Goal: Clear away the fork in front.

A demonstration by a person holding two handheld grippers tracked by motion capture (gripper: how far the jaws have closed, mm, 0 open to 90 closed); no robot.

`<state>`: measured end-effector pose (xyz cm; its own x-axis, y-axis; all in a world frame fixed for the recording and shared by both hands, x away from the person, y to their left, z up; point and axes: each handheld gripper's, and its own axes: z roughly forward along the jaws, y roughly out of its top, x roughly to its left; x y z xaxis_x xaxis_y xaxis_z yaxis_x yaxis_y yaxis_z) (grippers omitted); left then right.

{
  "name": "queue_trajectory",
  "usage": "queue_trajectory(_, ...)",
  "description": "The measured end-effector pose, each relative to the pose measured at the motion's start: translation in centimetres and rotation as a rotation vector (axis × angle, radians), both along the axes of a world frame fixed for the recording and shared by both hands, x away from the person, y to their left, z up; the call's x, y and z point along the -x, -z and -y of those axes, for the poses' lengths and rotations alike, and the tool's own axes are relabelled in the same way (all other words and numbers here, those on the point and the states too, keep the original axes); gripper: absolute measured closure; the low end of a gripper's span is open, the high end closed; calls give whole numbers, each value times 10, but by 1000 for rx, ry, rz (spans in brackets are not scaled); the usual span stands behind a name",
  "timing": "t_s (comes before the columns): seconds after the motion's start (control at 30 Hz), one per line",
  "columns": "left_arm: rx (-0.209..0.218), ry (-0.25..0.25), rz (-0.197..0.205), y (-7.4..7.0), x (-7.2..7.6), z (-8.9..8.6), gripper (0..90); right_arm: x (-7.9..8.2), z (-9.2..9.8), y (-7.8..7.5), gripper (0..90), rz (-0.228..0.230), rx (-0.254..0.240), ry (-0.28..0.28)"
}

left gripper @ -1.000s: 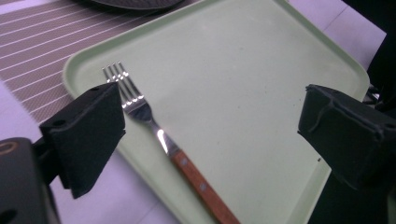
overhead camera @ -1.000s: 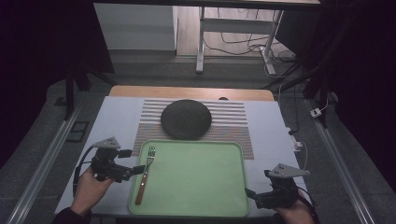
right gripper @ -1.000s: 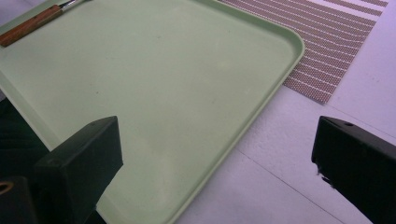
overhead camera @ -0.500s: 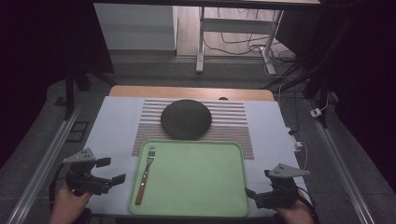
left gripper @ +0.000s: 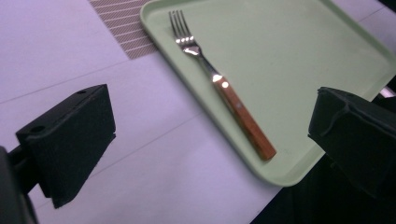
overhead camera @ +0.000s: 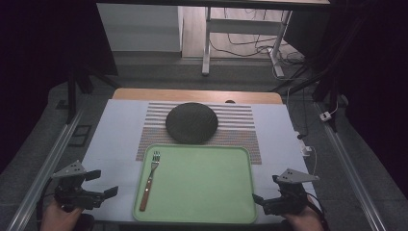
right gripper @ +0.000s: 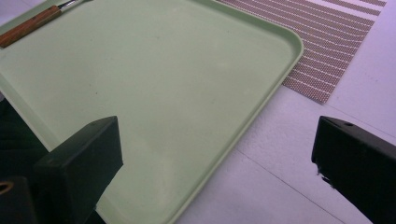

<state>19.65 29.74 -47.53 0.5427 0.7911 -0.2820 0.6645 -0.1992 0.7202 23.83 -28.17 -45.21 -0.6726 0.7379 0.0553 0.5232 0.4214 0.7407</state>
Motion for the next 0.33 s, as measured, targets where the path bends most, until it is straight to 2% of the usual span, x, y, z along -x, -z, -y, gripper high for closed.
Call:
queue_trajectory(0.1, -16, -14, -4, 0, 3, -2, 5, 0, 0, 0, 22, -2, -1, 1)
queue_trajectory(0.23, -50, -28, -33, 1, 5, -4, 5, 0, 0, 0, 22, -4, -1, 2)
queue_trajectory(0.33, -42, -30, -47, 1, 3, -4, 1, -1, 0, 0, 22, -4, 5, 1)
